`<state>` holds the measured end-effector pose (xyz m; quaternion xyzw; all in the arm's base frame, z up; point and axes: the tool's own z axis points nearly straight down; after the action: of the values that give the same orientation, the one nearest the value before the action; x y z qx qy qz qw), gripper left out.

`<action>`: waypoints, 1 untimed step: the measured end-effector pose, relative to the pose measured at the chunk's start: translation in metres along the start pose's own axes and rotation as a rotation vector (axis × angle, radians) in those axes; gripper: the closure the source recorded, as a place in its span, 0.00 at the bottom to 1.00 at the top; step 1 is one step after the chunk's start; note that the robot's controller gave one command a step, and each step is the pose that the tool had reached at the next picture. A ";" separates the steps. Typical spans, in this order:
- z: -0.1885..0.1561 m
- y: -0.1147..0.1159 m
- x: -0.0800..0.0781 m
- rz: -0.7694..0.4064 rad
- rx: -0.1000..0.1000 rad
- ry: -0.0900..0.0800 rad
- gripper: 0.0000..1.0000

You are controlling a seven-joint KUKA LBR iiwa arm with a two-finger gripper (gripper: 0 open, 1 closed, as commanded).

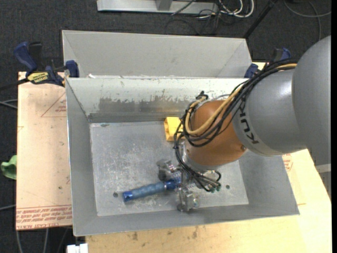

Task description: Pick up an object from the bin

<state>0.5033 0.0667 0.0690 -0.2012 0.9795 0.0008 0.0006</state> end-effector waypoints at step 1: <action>0.000 0.000 0.000 0.000 0.000 0.000 1.00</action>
Offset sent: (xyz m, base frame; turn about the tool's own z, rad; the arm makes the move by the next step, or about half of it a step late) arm 0.0000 0.0000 0.0000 0.0000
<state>0.5033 0.0668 0.0692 -0.2014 0.9795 0.0009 0.0005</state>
